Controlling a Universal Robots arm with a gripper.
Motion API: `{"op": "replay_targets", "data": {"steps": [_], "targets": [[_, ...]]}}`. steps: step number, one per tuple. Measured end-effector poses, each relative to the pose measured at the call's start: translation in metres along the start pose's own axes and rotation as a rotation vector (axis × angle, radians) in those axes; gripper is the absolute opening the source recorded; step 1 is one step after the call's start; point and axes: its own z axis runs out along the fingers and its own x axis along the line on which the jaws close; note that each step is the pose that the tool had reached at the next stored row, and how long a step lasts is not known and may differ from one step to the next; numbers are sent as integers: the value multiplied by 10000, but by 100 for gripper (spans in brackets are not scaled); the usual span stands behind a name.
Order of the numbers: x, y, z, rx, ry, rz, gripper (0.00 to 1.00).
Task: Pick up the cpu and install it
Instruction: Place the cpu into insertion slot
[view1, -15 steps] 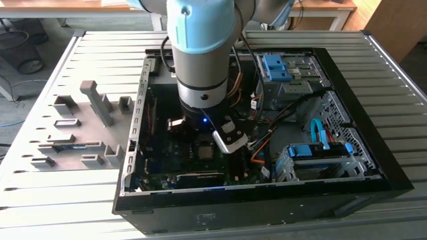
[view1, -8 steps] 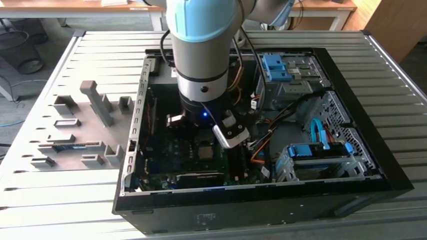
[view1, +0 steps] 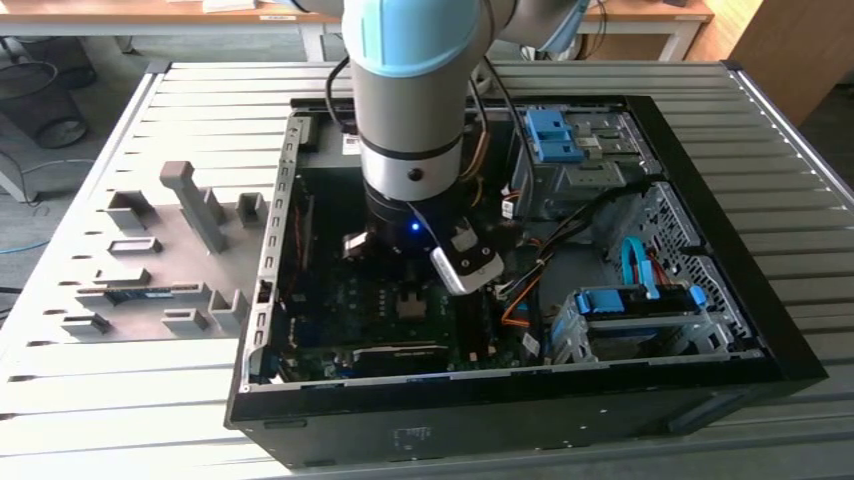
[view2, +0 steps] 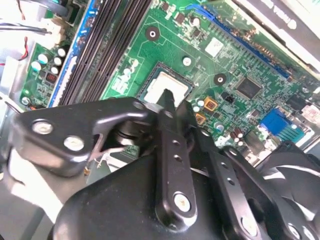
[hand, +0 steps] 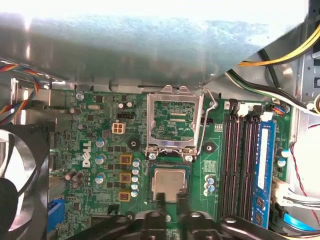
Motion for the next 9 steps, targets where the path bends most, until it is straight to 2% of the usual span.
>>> {"op": "replay_targets", "data": {"steps": [2,3,4,9], "targets": [[-31,-1,0,33,51,-3,17],[-50,-2,0,44,79,-3,17],[-79,-3,0,47,116,-4,12],[-199,-8,-6,32,415,-15,10]]}}
